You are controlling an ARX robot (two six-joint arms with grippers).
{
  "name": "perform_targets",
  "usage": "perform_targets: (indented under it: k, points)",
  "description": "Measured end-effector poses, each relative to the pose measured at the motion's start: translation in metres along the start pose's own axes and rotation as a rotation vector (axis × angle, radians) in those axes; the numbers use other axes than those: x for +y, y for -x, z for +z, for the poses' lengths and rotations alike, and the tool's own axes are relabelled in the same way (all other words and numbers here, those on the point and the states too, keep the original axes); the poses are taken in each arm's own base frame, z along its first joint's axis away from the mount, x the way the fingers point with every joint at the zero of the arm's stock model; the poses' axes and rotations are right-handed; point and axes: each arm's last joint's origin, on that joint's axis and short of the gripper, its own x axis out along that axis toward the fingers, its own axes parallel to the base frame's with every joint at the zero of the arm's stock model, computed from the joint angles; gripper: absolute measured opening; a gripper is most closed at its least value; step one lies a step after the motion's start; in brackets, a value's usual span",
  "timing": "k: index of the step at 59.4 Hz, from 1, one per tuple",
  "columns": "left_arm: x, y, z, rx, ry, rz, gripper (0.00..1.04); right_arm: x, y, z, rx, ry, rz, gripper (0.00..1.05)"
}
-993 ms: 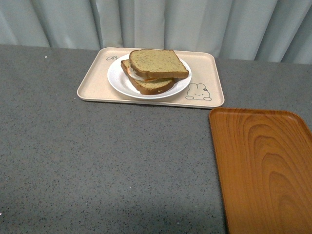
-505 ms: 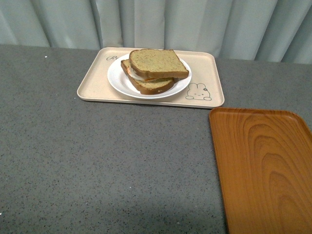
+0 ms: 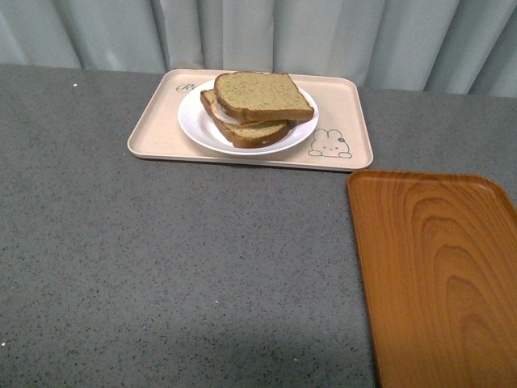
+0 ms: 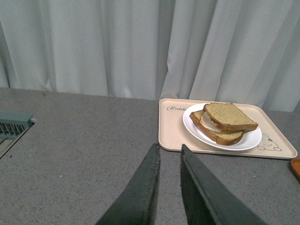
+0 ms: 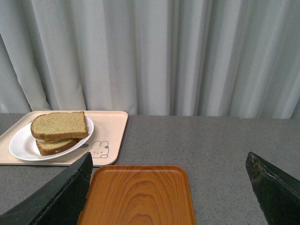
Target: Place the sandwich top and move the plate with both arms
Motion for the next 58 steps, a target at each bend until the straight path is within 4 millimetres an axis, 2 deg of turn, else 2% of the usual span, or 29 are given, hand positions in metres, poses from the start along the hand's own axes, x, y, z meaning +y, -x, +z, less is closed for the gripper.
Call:
perform_targets:
  k: [14, 27, 58]
  points:
    - [0.0, 0.0, 0.0001, -0.001, 0.0, 0.0, 0.62, 0.0, 0.0, 0.0, 0.0, 0.0, 0.0, 0.96]
    - [0.0, 0.0, 0.0001, -0.001, 0.0, 0.0, 0.99, 0.0, 0.0, 0.0, 0.0, 0.0, 0.0, 0.96]
    - [0.0, 0.0001, 0.0001, -0.001, -0.001, 0.0, 0.98, 0.0, 0.0, 0.0, 0.0, 0.0, 0.0, 0.96]
